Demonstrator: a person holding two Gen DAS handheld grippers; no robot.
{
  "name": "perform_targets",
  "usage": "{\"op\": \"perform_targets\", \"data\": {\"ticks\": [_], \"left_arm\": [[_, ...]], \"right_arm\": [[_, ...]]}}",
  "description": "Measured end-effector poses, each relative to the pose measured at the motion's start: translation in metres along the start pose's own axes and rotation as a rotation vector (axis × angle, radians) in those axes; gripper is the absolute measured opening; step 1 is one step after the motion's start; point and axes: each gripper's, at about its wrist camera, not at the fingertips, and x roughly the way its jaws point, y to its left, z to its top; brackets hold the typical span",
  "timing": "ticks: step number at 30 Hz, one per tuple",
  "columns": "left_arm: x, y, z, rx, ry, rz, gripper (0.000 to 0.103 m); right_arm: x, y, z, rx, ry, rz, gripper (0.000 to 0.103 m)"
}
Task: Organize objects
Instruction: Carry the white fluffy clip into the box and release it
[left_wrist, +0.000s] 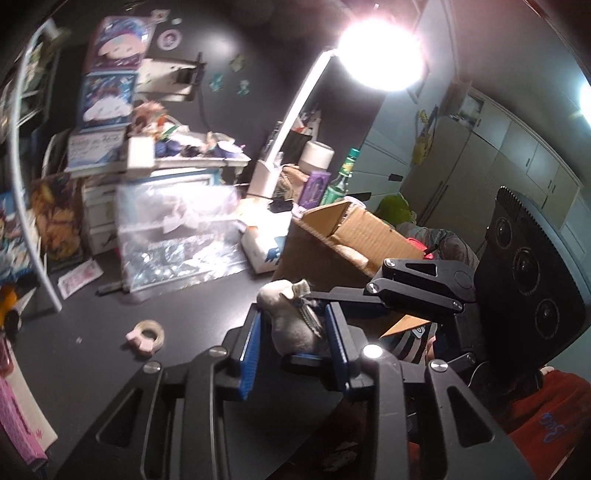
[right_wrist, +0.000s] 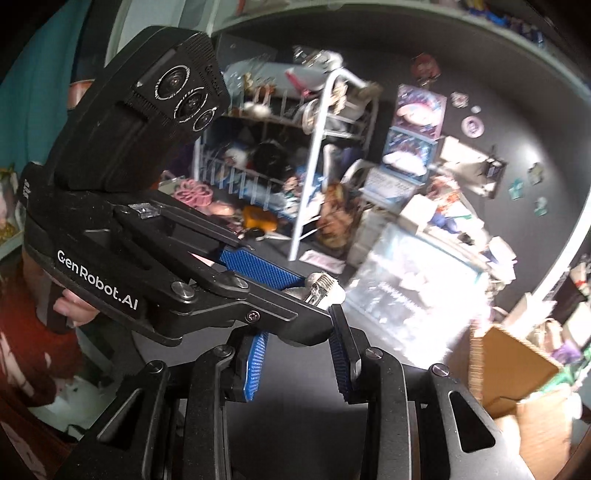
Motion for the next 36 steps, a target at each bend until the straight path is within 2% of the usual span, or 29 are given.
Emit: {"op": "perform_targets", "data": {"ticks": [6,12,17,22,23,25,26,27,28,30,36], "left_arm": [[0.030,-0.031,0.031,0.057,0.024,-0.038,0.031],[0.077,-0.054,0.060,0.074,0.081,-0.085,0.030],[0.112,-0.063,0.074,0.075,0.144,-0.099,0.030],[0.136,-0.068,0.080,0.085,0.200,-0.084,0.031],[0.139,-0.069,0.081,0.093,0.207,-0.073,0.033],[0.143,-0.069,0.082,0.103,0.218,-0.058,0.056],[0.142,-0.070,0.083,0.107,0.210,-0.055,0.062],[0.141,-0.070,0.083,0.113,0.202,-0.051,0.070],[0.138,-0.070,0.085,0.119,0.193,-0.045,0.073],[0.132,-0.070,0.086,0.121,0.177,-0.048,0.077],[0.104,-0.061,0.087,0.095,0.107,-0.043,0.079]], "right_arm": [[-0.029,-0.035,-0.006,0.013,-0.007,-0.073,0.027],[-0.048,-0.079,-0.019,0.068,0.027,-0.117,0.027],[-0.050,-0.112,-0.033,0.126,0.076,-0.114,0.027],[-0.048,-0.136,-0.046,0.187,0.135,-0.075,0.028],[-0.047,-0.140,-0.047,0.198,0.147,-0.066,0.028],[-0.044,-0.146,-0.050,0.221,0.162,-0.047,0.030],[-0.042,-0.149,-0.051,0.225,0.175,-0.045,0.032],[-0.041,-0.150,-0.051,0.225,0.180,-0.055,0.037],[-0.042,-0.152,-0.051,0.222,0.178,-0.064,0.045],[-0.045,-0.153,-0.050,0.227,0.170,-0.067,0.056],[-0.050,-0.147,-0.044,0.215,0.154,-0.077,0.057]]}}
